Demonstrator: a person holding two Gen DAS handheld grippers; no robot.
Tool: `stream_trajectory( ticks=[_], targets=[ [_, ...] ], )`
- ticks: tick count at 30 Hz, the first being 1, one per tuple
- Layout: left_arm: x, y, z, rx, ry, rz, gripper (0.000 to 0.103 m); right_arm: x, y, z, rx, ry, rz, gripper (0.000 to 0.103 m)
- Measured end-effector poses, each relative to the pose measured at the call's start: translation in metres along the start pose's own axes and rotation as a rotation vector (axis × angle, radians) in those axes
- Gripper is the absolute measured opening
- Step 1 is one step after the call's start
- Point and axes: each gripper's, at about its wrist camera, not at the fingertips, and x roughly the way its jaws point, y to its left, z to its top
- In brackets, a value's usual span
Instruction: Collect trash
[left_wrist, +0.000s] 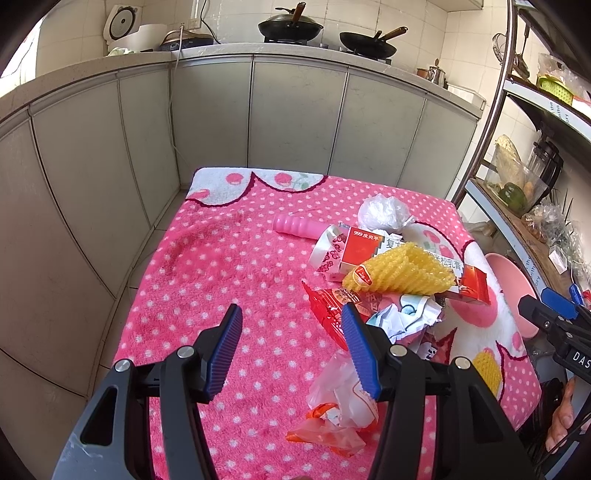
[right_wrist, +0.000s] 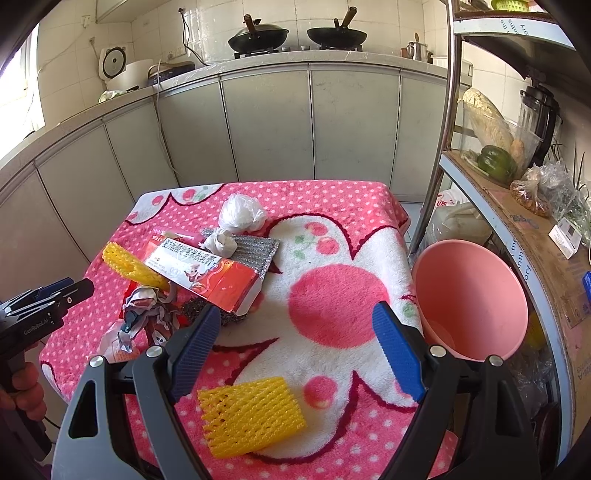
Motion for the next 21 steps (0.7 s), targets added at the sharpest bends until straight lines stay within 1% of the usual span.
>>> stream_trajectory(
  ticks=[12,21],
  targets=[
    [-0.004,-0.001,-0.002,0.005,-0.006,-0.003,0.055,-0.007,0.0,-0.002,-0.002,-0.011,0.007,0.085],
    [-0.012,-0.001,-0.005,0.028,-0.009,-0.023,0.055,-0.013,0.001,-0.004,-0.015,-0.003,0.017,0.085]
  ],
)
